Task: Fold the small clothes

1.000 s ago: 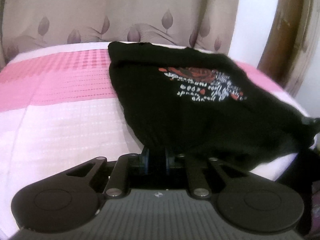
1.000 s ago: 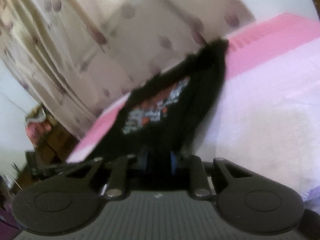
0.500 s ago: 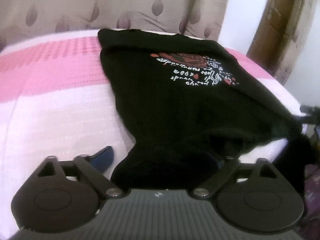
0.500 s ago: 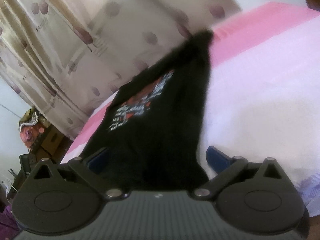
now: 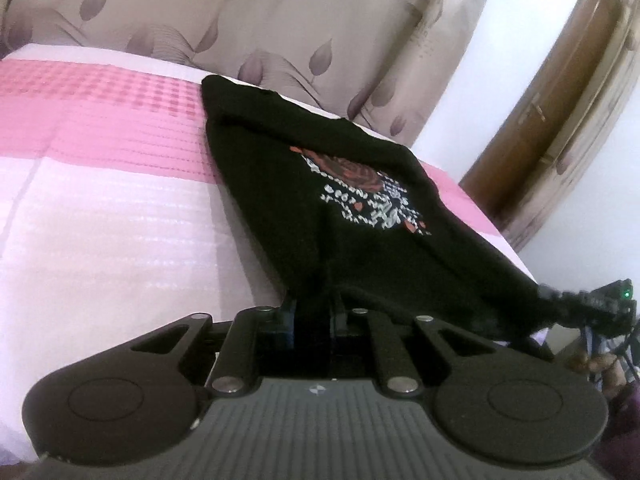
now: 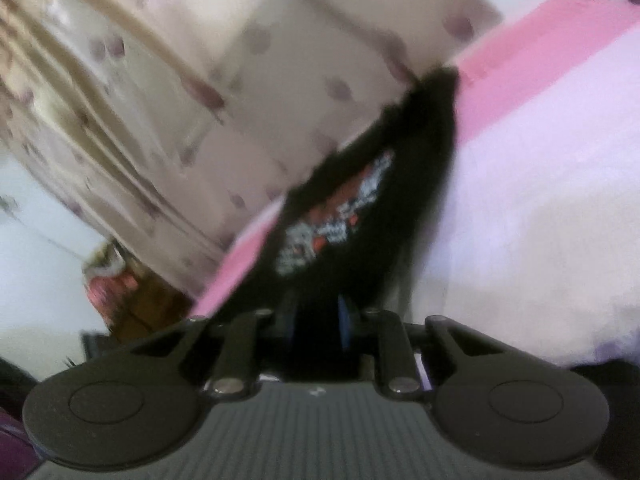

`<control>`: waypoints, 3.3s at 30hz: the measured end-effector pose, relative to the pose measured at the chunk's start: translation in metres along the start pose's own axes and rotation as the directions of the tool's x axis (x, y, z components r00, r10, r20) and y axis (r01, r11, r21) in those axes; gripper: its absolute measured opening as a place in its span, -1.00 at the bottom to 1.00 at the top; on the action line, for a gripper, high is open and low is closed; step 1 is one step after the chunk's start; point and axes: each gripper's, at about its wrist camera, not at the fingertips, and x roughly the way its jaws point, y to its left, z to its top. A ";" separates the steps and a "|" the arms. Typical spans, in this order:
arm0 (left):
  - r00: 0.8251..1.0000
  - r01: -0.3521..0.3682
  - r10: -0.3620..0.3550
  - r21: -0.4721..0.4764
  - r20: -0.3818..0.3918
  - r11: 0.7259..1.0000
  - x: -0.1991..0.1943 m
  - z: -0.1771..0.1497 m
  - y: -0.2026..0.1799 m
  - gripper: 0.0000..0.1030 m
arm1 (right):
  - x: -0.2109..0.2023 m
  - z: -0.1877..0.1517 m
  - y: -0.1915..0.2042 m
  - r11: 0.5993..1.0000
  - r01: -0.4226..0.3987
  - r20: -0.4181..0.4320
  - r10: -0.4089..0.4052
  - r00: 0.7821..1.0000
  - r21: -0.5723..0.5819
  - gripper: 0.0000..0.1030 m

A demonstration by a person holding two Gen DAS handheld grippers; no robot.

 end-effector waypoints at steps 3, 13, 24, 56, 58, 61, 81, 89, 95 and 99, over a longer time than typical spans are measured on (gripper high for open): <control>0.998 -0.058 0.060 0.100 -0.012 0.993 0.002 -0.003 -0.008 -0.73 | -0.002 -0.002 -0.003 0.993 0.109 -0.026 -0.110 0.994 -0.044 -0.57; 0.992 -0.125 0.127 0.203 0.006 0.971 0.014 -0.004 -0.006 0.79 | 0.013 0.003 -0.018 0.974 0.211 -0.054 -0.216 0.975 -0.086 1.00; 0.997 -0.051 0.054 0.056 -0.046 0.997 0.024 -0.003 0.002 -0.74 | 0.039 -0.013 0.000 0.999 0.038 -0.104 -0.042 0.994 -0.033 -0.51; 0.987 0.010 -0.009 -0.007 0.160 1.000 0.015 0.071 -0.022 -0.74 | 0.032 0.008 0.006 0.956 0.252 -0.100 -0.268 0.958 -0.150 0.93; 0.987 0.010 -0.008 -0.013 0.158 1.000 0.014 0.070 -0.018 -0.74 | 0.038 -0.012 0.012 0.930 0.273 -0.111 -0.307 0.945 -0.246 0.93; 0.988 0.006 -0.003 -0.018 0.154 1.000 0.013 0.067 -0.015 -0.74 | 0.042 -0.025 0.013 0.962 0.177 -0.150 -0.210 0.966 -0.207 -0.10; 0.977 0.006 0.003 -0.038 0.215 0.999 0.020 0.086 -0.015 -0.73 | 0.047 0.051 -0.016 0.934 -0.281 0.342 0.196 0.919 0.222 -0.77; 0.975 0.019 -0.018 -0.002 0.220 1.000 0.021 0.088 -0.019 -0.73 | 0.033 0.061 -0.003 0.986 0.164 0.047 -0.163 0.986 -0.029 0.80; 0.976 0.031 -0.023 -0.033 0.216 0.999 0.017 0.077 -0.012 -0.73 | 0.011 0.012 -0.004 0.973 0.232 -0.044 -0.233 0.972 -0.020 0.99; 0.976 0.035 -0.026 -0.038 0.216 0.999 0.016 0.074 -0.010 -0.74 | 0.007 -0.021 -0.012 0.960 0.263 -0.082 -0.256 0.963 0.092 0.98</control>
